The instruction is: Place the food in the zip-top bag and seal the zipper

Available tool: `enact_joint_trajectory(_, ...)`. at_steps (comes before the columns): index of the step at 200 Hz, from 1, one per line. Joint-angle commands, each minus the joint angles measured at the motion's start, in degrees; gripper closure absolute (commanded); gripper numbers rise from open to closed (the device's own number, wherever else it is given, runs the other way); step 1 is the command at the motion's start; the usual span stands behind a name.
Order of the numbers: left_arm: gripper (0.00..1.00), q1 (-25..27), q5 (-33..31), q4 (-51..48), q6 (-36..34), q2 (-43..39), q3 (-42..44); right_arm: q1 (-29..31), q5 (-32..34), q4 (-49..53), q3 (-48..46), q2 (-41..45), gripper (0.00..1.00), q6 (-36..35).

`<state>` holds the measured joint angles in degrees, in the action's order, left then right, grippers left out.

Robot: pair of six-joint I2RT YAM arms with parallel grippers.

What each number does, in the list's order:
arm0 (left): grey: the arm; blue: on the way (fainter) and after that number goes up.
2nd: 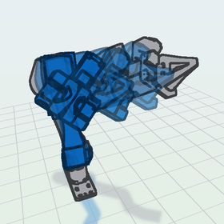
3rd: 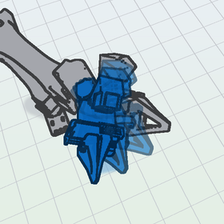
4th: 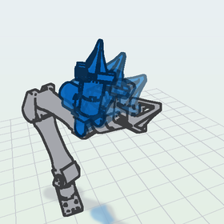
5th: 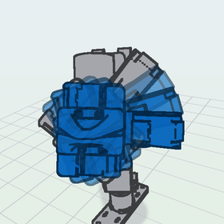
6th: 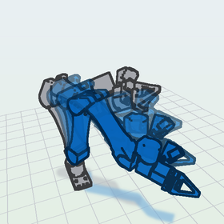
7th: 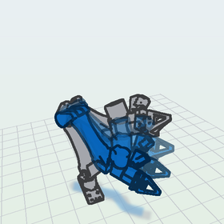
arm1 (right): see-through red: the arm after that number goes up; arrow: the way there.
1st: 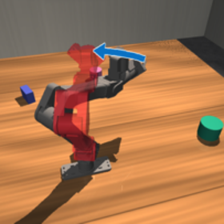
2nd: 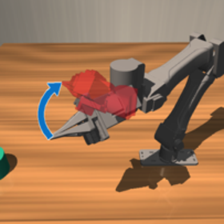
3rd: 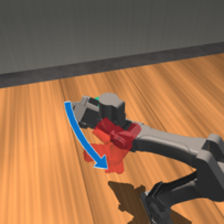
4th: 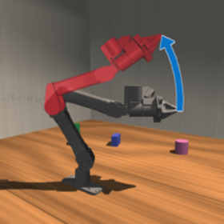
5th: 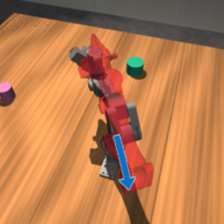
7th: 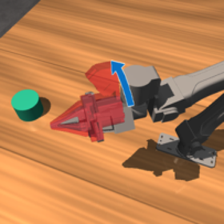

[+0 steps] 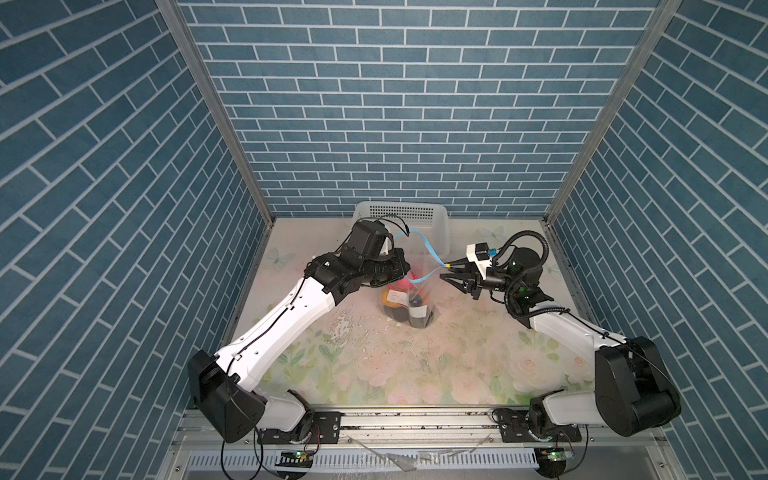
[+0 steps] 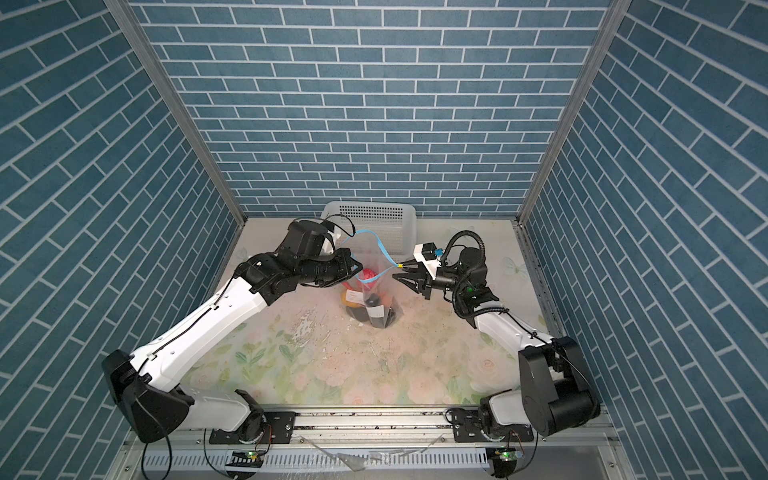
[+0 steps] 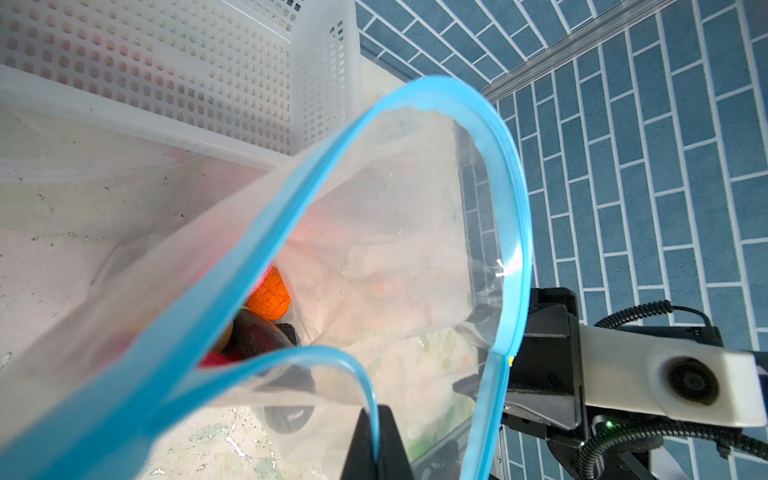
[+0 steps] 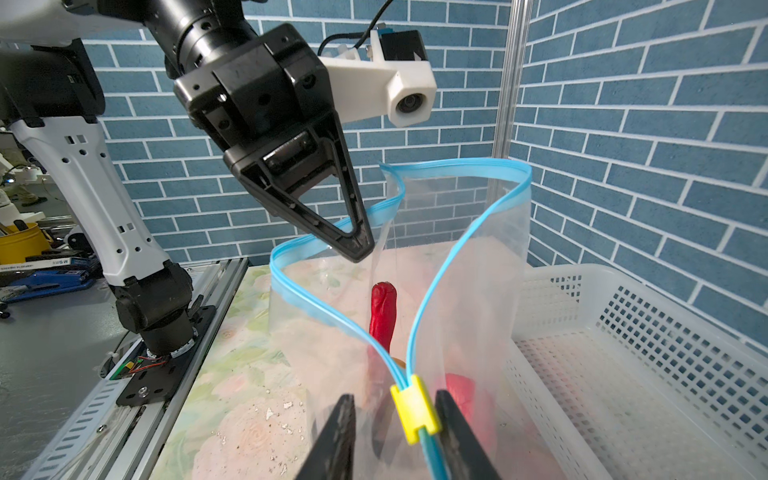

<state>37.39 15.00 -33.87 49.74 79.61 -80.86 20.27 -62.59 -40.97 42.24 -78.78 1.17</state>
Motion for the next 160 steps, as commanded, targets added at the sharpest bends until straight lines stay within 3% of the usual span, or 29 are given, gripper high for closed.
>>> enact_joint_trajectory(1,1.00,-0.25,-0.50,-0.25,-0.19,-1.23,-1.30,-0.19,-0.52,-1.16,-1.42,0.08,0.66,-2.31)
enact_joint_trajectory(54,1.00,-0.31,-0.77,-0.31,-0.14,-1.21,-1.40,-0.23,0.16,0.53,-2.56,1.91,0.75,-4.54)
enact_joint_trajectory(78,1.00,-0.32,-0.73,-0.30,-0.13,-1.14,-1.49,-0.57,0.36,0.79,-2.93,2.14,0.75,-4.87)
enact_joint_trajectory(113,1.00,-0.31,-0.69,0.00,0.16,-1.47,-0.97,-1.01,-0.07,-3.11,-3.02,0.49,0.67,-1.42)
enact_joint_trajectory(160,1.00,-0.26,-0.60,0.08,0.27,-1.65,-0.62,-1.06,-0.34,-5.72,-3.04,-0.76,0.73,0.40)
